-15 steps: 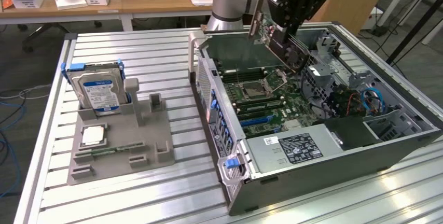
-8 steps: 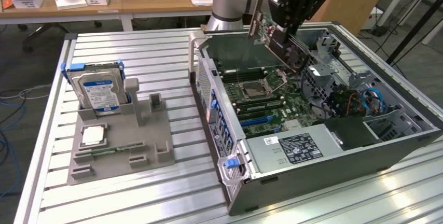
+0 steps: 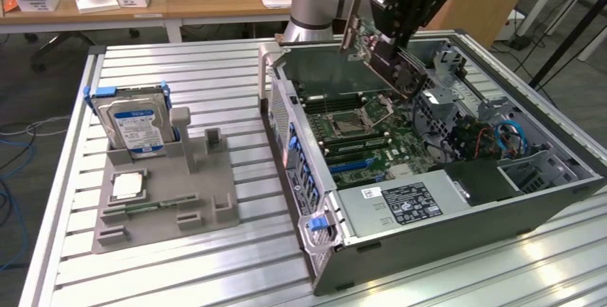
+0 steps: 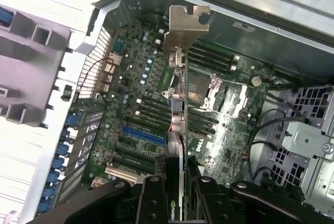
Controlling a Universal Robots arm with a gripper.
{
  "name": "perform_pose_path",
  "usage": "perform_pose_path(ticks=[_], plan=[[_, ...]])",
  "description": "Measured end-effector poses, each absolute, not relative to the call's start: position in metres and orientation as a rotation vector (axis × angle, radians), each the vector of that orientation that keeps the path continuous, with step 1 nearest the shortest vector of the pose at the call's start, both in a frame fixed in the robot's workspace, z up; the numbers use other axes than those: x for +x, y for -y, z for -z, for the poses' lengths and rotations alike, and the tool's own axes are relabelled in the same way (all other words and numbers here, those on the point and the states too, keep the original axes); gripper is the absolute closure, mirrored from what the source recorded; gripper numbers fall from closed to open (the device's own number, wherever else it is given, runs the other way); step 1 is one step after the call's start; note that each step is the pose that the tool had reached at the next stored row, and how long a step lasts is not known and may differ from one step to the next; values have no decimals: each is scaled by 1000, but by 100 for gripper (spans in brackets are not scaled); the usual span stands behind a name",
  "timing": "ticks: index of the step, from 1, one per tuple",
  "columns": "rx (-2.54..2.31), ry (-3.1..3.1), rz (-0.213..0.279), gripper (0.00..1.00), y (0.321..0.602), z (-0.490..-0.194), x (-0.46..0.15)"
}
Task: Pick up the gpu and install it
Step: 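Insert the gpu into the slot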
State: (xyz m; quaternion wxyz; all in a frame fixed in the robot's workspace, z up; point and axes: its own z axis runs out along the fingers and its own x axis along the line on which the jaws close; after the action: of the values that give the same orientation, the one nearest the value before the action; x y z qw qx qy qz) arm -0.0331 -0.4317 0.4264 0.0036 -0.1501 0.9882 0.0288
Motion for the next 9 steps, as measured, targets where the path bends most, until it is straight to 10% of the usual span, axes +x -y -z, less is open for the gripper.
perform_pose_path(ticks=[9], plan=[[-509, -3092, -93, 74, 432, -426, -25]])
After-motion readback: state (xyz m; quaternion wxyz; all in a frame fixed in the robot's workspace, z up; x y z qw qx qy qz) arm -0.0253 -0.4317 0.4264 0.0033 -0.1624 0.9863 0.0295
